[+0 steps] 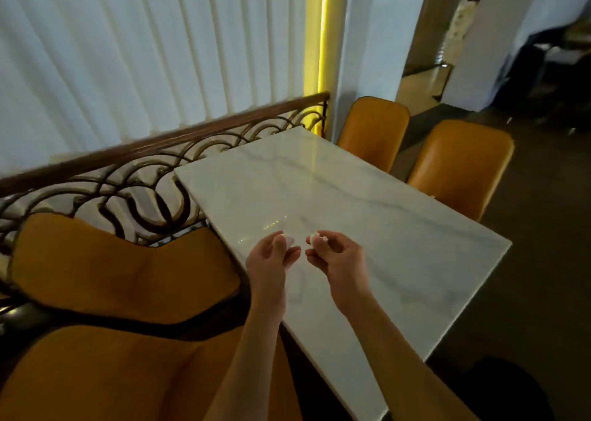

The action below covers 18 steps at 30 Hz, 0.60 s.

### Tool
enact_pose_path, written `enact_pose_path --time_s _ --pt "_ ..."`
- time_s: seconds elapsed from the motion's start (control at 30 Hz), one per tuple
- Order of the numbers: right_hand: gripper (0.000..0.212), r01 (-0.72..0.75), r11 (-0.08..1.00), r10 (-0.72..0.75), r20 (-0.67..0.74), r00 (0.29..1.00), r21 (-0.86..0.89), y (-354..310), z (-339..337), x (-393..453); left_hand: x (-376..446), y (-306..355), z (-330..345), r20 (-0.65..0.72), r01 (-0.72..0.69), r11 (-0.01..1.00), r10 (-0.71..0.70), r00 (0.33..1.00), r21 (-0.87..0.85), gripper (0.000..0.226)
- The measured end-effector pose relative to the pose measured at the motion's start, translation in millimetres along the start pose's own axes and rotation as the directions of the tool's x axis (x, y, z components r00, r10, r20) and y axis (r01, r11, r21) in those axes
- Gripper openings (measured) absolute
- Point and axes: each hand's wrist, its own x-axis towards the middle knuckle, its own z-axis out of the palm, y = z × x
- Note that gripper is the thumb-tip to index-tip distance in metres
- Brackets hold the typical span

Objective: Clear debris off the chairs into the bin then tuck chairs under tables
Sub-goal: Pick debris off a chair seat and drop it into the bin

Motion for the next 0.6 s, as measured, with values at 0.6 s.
enact_pose_path --time_s 0.6 --pt "0.015 0.166 0.985 -0.110 -0.584 0.805 0.042 -103 -430 -123 -243 -176 310 0.472 0.235 0.956 -0.293 0.832 0.178 0.014"
